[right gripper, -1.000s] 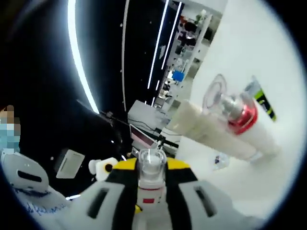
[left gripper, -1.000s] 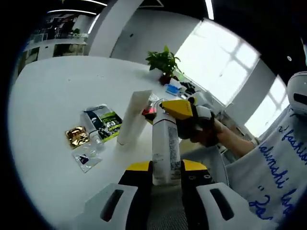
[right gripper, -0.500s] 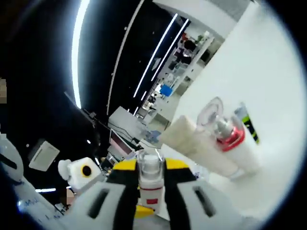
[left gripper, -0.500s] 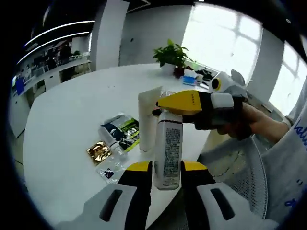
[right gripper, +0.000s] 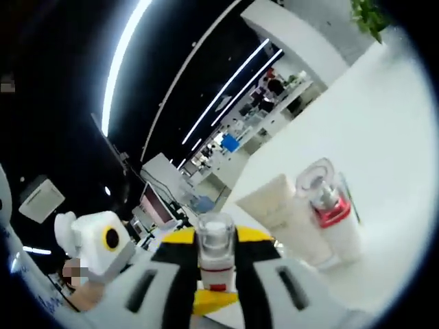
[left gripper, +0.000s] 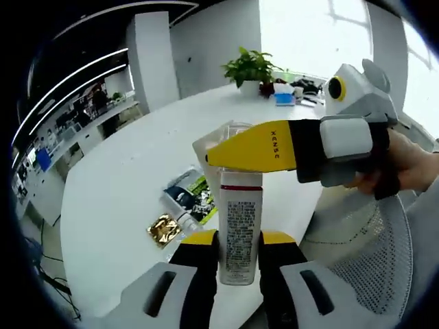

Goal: Arrange the skincare products in the storage area until every visible bottle or jar stands upright without overlapping.

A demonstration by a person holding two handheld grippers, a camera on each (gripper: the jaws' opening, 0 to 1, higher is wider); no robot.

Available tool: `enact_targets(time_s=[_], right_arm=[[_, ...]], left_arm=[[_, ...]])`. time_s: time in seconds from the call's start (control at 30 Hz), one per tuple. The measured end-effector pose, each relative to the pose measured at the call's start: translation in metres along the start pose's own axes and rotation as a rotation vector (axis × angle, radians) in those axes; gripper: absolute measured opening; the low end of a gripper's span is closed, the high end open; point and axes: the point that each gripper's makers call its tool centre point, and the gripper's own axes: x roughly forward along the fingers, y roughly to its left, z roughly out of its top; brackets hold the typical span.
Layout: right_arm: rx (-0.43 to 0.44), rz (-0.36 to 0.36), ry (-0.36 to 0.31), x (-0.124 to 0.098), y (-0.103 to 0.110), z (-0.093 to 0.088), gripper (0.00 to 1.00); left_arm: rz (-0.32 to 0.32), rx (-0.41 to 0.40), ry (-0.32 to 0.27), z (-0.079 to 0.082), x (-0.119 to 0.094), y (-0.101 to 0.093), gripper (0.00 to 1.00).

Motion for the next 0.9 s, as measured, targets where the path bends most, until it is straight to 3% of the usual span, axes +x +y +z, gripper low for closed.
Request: enact_targets(time_s=[0.17,0.3,0.33,0.4,0.43,0.5,0.6,0.73,0.8,0.9], right_arm=[[0.034,0.007,0.011,-0.001,0.002,-0.005,0.2],[-0.015,0.039,0.068,-0.002,0.006,-0.011,0.21],[-0.014,0.048,0.071,-0.002,0.007,-0.011,0.21],[-0.014,0.093,0.088,-0.004,0.009,-0.011,0.22],[-0.022,0.119,0.09,-0.005,0.012,-0.011,0.22],[-0.029,0.159,0.11,-0.007,0.016,-0.011,0.24],[-0.045,0.233,0.138,-0.011,0.024,-0.012,0.29],[-0.041,0.266,0.146,-0.015,0.024,-0.01,0.24],[-0.048,0.28,0.17,-0.018,0.027,-0.013,0.24],[-0.114,0.243,0.198,-0.019,0.022,-0.019,0.24]], left_arm=[[0.029,0.088,0.007,-0.004,-0.001,0.004,0.18],[-0.022,0.071,0.013,-0.01,0.0,0.001,0.17],[-0.042,0.054,0.006,-0.011,0.0,0.0,0.17],[-0.14,-0.057,-0.011,-0.011,-0.002,-0.01,0.17],[-0.194,-0.081,-0.037,-0.008,-0.004,-0.013,0.17],[-0.243,-0.113,-0.037,-0.01,-0.006,-0.016,0.17],[-0.356,-0.142,-0.015,-0.014,-0.01,-0.026,0.17],[-0.48,-0.133,-0.007,-0.016,-0.018,-0.039,0.17],[-0.469,-0.134,-0.01,-0.017,-0.017,-0.037,0.17],[-0.461,-0.142,-0.014,-0.016,-0.014,-0.037,0.17]])
